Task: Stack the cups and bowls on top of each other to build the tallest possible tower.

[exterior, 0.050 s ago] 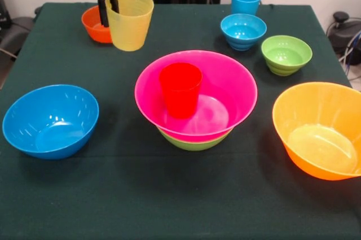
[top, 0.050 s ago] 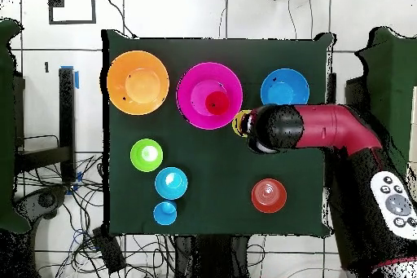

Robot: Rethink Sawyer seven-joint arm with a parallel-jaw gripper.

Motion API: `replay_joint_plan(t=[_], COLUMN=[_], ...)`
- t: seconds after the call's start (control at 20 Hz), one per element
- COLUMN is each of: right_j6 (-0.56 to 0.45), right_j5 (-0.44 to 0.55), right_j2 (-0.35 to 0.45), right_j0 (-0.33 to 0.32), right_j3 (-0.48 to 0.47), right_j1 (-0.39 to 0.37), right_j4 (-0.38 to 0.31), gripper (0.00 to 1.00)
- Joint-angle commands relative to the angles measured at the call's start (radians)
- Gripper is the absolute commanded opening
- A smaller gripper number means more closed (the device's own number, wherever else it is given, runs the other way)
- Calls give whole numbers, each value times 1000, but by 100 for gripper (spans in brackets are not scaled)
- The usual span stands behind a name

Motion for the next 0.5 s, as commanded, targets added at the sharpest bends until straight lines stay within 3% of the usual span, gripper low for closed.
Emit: replay_joint_plan(t=[0.05,0.25,0.5], right_j6=[-30,7,74], right_j5=[81,102,59], right_j2=[26,7,-23], right_j0=[86,129,190], right_j3=[37,21,24], right_j1=[-21,-31,-20], right_j4=[32,61,87], gripper=[0,0,0])
